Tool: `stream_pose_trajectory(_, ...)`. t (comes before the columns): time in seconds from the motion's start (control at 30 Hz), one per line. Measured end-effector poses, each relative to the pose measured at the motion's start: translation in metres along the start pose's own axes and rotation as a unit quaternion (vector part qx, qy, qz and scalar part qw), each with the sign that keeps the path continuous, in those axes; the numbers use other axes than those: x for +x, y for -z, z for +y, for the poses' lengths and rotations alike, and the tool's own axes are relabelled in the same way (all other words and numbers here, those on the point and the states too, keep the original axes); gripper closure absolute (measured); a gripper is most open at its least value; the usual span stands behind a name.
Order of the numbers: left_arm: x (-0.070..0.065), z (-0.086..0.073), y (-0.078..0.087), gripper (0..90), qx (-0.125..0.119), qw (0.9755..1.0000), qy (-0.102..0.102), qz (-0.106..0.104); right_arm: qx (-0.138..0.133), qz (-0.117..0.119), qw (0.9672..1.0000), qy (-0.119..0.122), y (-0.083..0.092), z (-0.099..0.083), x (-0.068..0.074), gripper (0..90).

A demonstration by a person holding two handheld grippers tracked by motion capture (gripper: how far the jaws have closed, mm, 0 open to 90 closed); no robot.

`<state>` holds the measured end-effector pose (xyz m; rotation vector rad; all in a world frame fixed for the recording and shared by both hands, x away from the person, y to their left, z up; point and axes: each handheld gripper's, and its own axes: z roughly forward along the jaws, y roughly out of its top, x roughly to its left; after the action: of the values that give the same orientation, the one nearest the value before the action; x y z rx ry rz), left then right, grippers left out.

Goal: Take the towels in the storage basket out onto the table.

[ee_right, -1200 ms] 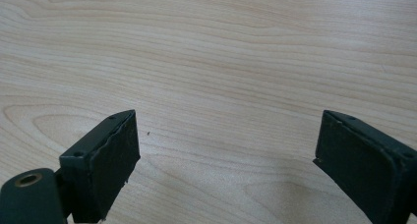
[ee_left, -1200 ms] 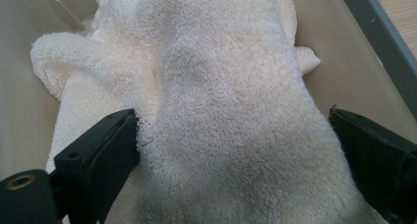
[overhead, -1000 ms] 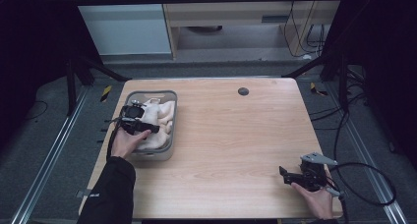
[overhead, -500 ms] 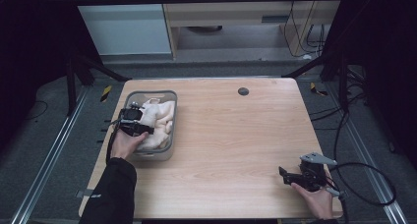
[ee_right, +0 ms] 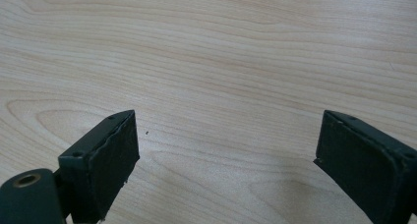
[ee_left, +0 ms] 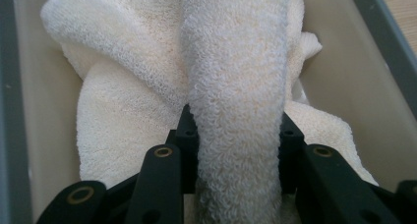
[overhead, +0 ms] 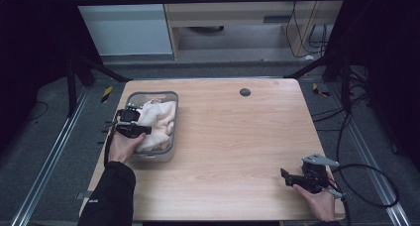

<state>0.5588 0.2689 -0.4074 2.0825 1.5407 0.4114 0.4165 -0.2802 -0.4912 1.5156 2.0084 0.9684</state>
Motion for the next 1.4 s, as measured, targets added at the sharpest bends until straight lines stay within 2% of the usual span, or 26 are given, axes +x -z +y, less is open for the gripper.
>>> stream_pose_trajectory(0.17, 0.001, 0.001, 0.012, 65.1, -0.019, 0.9998, 0.001, -0.003, 0.001, -0.001, 1.0000, 0.001, 0.000, 0.000, 0.000, 9.0)
stream_pose_trajectory(0.3, -0.001, 0.003, 0.024, 65.3, -0.042, 0.9991, -0.002, -0.004, 0.000, -0.001, 1.0000, 0.002, 0.000, 0.000, 0.000, 9.0)
stream_pose_trajectory(0.47, -0.002, 0.006, 0.035, 65.4, -0.055, 0.9984, -0.011, -0.003, 0.000, -0.001, 1.0000, 0.003, 0.000, 0.000, 0.000, 9.0)
stream_pose_trajectory(0.5, -0.002, 0.007, 0.037, 65.4, -0.058, 0.9983, -0.008, -0.004, 0.001, 0.000, 1.0000, 0.002, 0.000, 0.000, 0.000, 9.0)
stream_pose_trajectory(0.7, 0.000, 0.013, 0.055, 65.6, -0.079, 0.9968, -0.005, -0.007, 0.001, 0.002, 1.0000, 0.000, 0.000, 0.000, 0.000, 9.0)
stream_pose_trajectory(0.83, -0.002, 0.016, 0.068, 65.7, -0.095, 0.9954, -0.010, -0.007, -0.002, 0.000, 1.0000, 0.002, 0.000, 0.000, 0.000, 9.0)
stream_pose_trajectory(1.13, -0.010, 0.022, 0.091, 65.7, -0.112, 0.9934, -0.026, -0.010, -0.002, 0.000, 1.0000, 0.002, 0.000, 0.000, 0.000, 9.0)
stream_pose_trajectory(1.4, -0.012, 0.028, 0.106, 65.8, -0.124, 0.9918, -0.030, -0.009, -0.002, 0.001, 1.0000, 0.003, 0.000, 0.000, 0.000, 9.0)
